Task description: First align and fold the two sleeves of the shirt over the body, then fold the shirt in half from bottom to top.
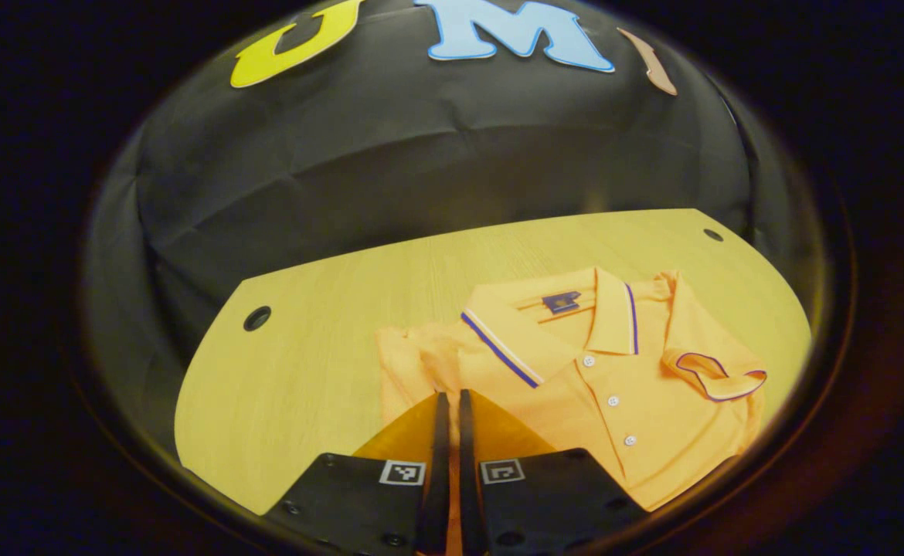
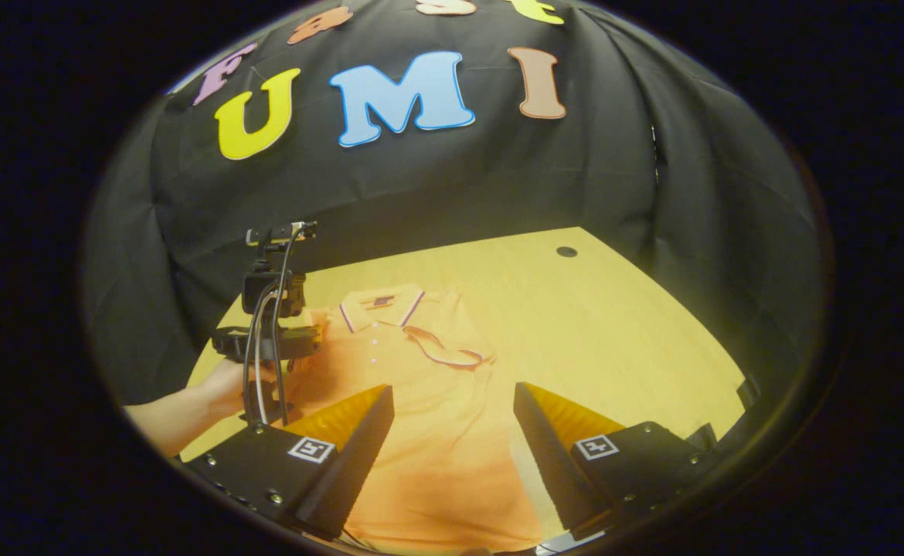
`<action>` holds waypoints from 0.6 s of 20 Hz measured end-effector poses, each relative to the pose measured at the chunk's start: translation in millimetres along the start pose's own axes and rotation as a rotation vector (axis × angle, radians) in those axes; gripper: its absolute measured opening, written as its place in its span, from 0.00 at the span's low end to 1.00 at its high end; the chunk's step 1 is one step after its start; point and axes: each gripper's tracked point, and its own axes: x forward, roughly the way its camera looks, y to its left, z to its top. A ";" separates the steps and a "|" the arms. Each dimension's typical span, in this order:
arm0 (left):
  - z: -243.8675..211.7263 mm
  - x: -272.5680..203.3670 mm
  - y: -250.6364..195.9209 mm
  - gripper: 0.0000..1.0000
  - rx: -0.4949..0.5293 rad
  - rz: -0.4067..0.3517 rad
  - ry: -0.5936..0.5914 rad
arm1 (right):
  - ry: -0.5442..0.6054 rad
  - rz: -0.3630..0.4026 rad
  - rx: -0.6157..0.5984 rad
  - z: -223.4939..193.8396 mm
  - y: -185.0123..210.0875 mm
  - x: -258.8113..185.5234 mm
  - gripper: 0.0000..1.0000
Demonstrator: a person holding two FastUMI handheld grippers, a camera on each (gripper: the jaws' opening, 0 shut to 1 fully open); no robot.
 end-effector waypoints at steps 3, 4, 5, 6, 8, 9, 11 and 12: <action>-5.6 -7.2 -6.8 0.21 -0.017 -0.024 0.014 | 0.005 0.010 -0.021 -2.3 -0.4 2.3 0.97; -6.1 -10.8 -6.2 0.29 -0.020 -0.020 0.016 | 0.006 0.013 -0.034 -2.9 -1.0 3.5 0.97; -7.3 -14.7 -5.9 0.40 -0.024 -0.017 0.020 | 0.006 0.015 -0.047 -2.0 -3.0 3.9 0.97; -8.3 -19.6 -6.4 0.46 -0.033 -0.018 0.022 | 0.005 0.015 -0.059 -2.6 -7.6 3.7 0.97; -10.0 -30.8 -8.1 0.45 -0.056 -0.025 0.028 | -0.006 0.007 -0.084 -2.5 -16.7 2.2 0.97; -9.3 -37.3 -8.3 0.50 -0.065 -0.025 0.028 | -0.008 0.002 -0.095 -3.3 -21.0 1.5 0.98; -9.7 -50.5 -10.5 0.60 -0.078 -0.039 0.018 | -0.016 -0.004 -0.109 -4.3 -28.2 0.5 0.97; -10.9 -58.2 -11.7 0.64 -0.083 -0.046 0.013 | -0.018 -0.006 -0.116 -6.7 -30.3 1.3 0.97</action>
